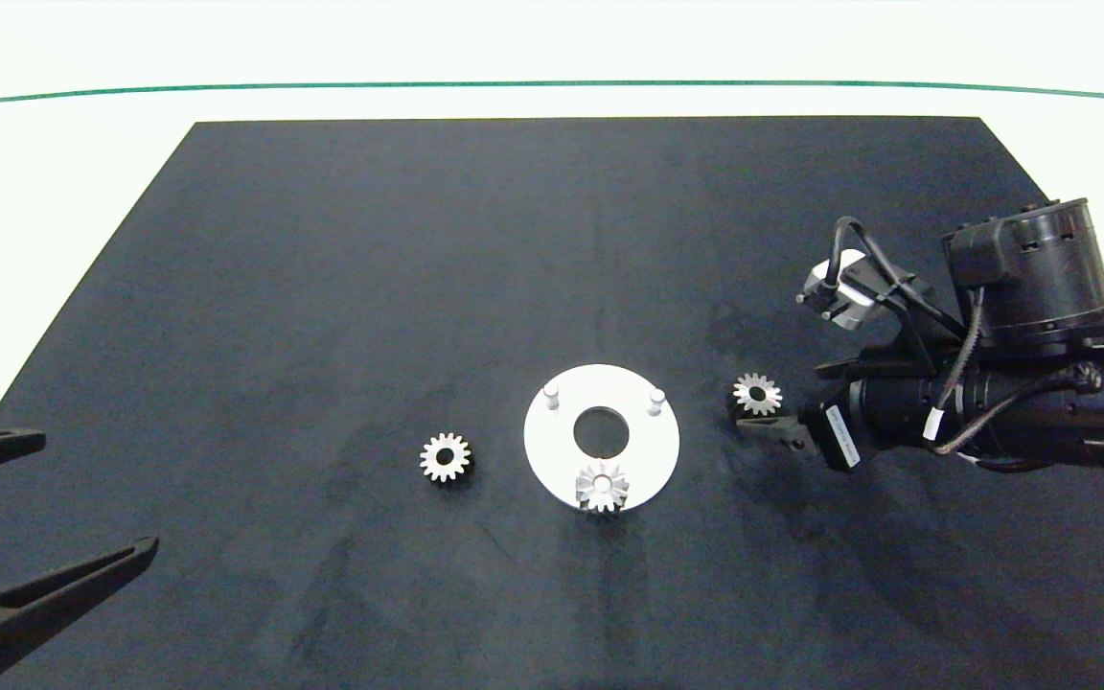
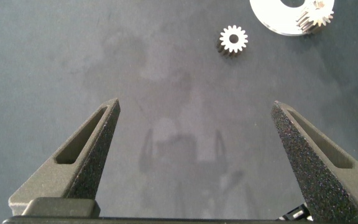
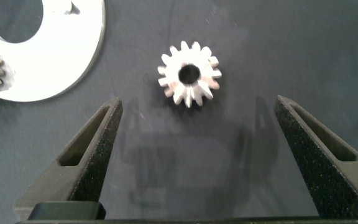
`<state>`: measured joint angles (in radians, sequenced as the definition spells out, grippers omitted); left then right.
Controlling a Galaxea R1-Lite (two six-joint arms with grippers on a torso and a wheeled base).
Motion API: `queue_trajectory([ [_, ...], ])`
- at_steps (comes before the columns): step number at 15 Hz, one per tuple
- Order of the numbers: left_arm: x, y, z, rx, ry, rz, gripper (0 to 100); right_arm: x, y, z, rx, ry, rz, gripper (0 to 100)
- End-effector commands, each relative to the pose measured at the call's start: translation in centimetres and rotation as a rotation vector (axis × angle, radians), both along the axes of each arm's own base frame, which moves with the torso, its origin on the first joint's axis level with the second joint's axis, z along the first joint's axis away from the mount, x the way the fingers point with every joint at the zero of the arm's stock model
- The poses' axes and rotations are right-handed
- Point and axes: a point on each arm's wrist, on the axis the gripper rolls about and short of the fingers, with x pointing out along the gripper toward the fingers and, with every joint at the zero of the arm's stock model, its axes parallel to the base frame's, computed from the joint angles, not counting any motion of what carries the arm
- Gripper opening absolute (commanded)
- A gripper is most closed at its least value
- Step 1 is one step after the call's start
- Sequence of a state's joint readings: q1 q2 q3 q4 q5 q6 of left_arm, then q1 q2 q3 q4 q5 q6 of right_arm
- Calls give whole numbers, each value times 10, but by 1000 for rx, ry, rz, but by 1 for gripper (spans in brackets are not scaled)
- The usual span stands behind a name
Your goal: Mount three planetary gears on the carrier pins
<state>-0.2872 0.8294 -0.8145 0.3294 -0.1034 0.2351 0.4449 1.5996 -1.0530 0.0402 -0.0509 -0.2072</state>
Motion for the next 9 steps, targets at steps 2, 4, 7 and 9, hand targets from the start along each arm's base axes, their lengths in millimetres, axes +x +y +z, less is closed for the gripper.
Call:
queue_trajectory([
  [2, 1, 0, 0, 2, 5, -2, 100, 13, 6, -11, 5, 13, 14, 100],
  [4, 0, 0, 0, 2, 3, -2, 100, 16, 8, -15, 16, 27, 35, 100],
  [7, 0, 0, 0, 2, 3, -2, 100, 19, 10, -17, 37, 25, 58, 96],
  [9, 0, 0, 0, 1, 2, -2, 100, 22, 10, -18, 42, 16, 53, 93],
])
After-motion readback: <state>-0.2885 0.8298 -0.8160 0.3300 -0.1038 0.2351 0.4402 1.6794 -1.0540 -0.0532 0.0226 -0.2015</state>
